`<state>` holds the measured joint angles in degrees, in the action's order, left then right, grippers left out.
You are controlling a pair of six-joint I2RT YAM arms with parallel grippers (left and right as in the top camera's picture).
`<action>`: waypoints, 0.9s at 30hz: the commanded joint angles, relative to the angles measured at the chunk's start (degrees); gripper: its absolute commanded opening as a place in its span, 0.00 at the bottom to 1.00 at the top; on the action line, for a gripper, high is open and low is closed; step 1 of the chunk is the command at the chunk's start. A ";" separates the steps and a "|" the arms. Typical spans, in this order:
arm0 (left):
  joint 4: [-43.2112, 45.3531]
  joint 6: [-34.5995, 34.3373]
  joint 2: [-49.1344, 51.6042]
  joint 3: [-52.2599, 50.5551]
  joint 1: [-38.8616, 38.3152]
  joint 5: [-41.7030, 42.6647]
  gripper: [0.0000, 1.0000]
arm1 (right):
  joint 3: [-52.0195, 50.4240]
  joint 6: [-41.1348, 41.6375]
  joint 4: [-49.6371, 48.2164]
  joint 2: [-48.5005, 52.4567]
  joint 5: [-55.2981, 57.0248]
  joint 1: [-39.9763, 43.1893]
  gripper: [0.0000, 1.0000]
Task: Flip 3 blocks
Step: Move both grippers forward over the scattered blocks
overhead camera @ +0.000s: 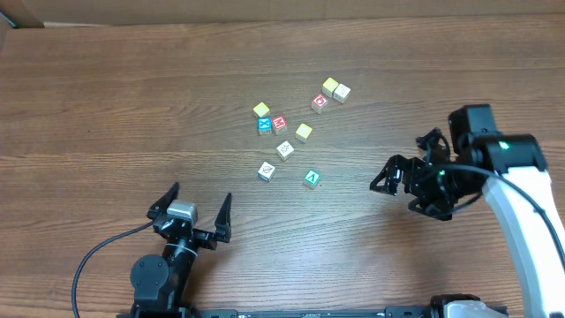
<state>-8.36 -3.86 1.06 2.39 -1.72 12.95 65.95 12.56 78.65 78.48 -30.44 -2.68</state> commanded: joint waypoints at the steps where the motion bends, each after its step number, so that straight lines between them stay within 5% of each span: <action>1: -5.77 -6.47 2.21 4.13 0.52 5.66 1.00 | 1.14 -4.09 -0.48 1.68 -1.81 -2.34 1.00; 10: -16.22 -5.33 33.73 30.64 0.44 8.28 1.00 | 1.25 -2.86 -9.57 2.01 3.45 -15.41 1.00; 18: -42.25 -5.35 69.22 66.07 -1.31 12.35 1.00 | 1.25 8.48 -15.37 2.01 23.74 -28.24 1.00; 25: -48.83 -8.61 82.71 73.46 -1.31 16.15 1.00 | 1.18 8.09 -17.59 2.03 24.59 -29.51 1.00; 27: -50.62 -8.52 85.40 73.46 -1.31 16.04 1.00 | 1.14 2.62 -18.84 2.21 24.65 -29.51 1.00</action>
<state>-57.76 -11.03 83.50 74.81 -2.63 26.52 65.98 19.14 60.84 80.90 -7.99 -32.03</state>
